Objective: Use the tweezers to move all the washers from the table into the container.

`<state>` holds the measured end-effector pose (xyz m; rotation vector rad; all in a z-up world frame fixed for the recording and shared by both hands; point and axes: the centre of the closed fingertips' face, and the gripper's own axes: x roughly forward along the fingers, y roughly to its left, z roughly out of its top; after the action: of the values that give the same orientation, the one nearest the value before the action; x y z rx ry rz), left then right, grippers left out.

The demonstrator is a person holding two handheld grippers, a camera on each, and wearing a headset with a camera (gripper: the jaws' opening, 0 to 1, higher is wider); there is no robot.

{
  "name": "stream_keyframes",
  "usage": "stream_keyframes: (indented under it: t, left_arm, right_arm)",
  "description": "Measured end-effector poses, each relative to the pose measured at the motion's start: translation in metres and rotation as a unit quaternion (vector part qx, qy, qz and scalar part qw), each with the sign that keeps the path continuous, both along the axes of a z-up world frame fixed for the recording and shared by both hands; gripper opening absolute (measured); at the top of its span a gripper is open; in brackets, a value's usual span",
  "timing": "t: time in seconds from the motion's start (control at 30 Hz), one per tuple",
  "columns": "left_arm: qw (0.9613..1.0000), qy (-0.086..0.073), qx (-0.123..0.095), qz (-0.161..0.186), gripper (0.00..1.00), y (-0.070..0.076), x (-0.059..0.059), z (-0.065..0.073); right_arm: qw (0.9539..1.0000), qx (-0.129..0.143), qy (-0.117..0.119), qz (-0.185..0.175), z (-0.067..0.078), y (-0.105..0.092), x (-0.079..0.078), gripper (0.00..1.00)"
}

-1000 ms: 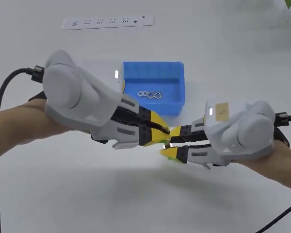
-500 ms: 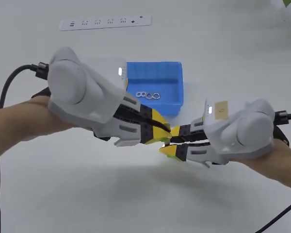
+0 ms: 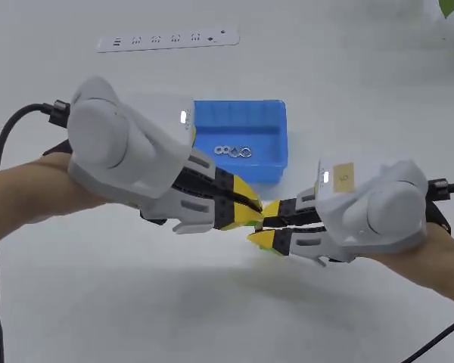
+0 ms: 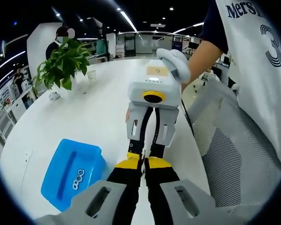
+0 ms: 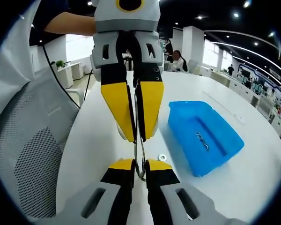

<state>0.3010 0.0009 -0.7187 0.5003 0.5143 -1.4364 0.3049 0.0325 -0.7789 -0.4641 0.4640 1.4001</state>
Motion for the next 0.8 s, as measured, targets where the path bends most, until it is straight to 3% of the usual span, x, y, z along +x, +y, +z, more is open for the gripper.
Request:
stream_keyframes:
  t: [0.3,0.53,0.8]
  left_arm:
    - [1.0000,0.009,-0.003,0.000,0.07,0.011,-0.005,0.016]
    - [1.0000,0.001,-0.006,0.003,0.07,0.020,-0.003,0.032]
    - [0.9997,-0.024,-0.006,0.000,0.07,0.025,0.005,0.050]
  right_arm:
    - [0.9999,0.004,-0.011,0.010,0.017,0.008,-0.006,0.10]
    - [0.9996,0.011,-0.022,0.013,0.033,0.015,-0.002,0.10]
    - [0.9992,0.022,-0.033,0.012,0.051,0.024,0.009,0.10]
